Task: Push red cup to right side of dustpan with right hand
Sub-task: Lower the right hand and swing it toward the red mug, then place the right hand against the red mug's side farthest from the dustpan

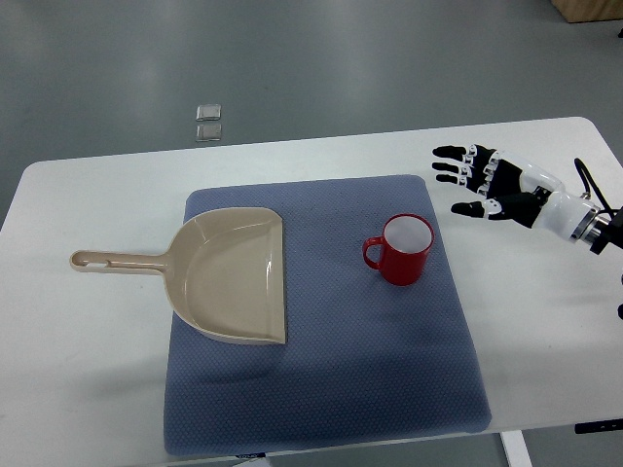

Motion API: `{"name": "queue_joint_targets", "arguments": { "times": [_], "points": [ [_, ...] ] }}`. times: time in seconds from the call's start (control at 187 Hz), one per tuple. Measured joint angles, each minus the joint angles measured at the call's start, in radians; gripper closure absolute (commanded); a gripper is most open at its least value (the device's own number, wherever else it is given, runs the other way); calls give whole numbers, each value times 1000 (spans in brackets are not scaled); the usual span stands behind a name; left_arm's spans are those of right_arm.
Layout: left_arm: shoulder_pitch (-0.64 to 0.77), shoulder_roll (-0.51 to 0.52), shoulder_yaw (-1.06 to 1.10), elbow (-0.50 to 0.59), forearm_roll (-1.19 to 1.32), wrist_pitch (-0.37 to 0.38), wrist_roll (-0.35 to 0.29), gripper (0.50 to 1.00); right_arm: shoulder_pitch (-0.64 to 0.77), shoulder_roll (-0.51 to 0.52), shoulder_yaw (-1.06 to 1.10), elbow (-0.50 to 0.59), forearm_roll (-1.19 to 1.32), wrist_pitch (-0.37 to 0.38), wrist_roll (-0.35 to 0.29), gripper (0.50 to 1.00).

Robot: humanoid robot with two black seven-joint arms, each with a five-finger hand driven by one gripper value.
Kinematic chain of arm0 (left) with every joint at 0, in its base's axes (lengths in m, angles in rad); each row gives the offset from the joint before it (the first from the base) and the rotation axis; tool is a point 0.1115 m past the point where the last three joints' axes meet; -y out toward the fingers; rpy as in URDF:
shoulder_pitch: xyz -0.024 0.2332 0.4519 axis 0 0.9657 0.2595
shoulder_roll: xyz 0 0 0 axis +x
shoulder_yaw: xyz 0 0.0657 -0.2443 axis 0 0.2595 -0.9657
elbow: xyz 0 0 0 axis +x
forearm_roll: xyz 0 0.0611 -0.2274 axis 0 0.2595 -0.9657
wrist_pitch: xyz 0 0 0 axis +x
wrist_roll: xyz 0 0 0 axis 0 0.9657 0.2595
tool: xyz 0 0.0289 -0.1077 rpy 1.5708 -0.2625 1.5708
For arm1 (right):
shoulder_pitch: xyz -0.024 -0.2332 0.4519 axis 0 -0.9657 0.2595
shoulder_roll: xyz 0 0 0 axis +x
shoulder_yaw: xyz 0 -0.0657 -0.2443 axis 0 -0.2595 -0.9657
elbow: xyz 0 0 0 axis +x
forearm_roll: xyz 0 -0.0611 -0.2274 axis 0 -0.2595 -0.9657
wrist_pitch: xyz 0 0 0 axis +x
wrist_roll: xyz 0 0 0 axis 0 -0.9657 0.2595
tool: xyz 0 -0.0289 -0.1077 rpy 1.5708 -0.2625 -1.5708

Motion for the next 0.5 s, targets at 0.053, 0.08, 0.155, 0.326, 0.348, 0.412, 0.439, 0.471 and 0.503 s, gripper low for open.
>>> {"name": "queue_joint_targets", "arguments": {
  "times": [0.053, 0.08, 0.155, 0.326, 0.348, 0.412, 0.439, 0.471, 0.503],
  "points": [
    [3, 0, 0, 0, 0, 0, 0, 500, -13, 7, 0, 1, -43, 0, 34, 566],
    [4, 0, 0, -1, 0, 0, 0, 500, -19, 11, 0, 2, -61, 0, 43, 566],
    [6, 0, 0, -1, 0, 0, 0, 500, -34, 26, -1, 2, -105, 0, 54, 568],
    [7, 0, 1, -1, 0, 0, 0, 500, -64, 57, -2, -7, -174, -46, 58, 568],
    [7, 0, 1, -1, 0, 0, 0, 500, -67, 58, -2, -9, -176, -59, 58, 568],
    [7, 0, 2, -1, 0, 0, 0, 500, -76, 68, -2, -12, -179, -97, 58, 568],
    [7, 0, 3, -1, 0, 0, 0, 500, -78, 75, -2, -13, -180, -109, 58, 568],
    [7, 0, 3, -1, 0, 0, 0, 500, -80, 85, -2, -16, -180, -124, 58, 568],
    [7, 0, 3, -1, 1, 0, 0, 500, -82, 95, -2, -22, -180, -138, 58, 568]
  ]
}}
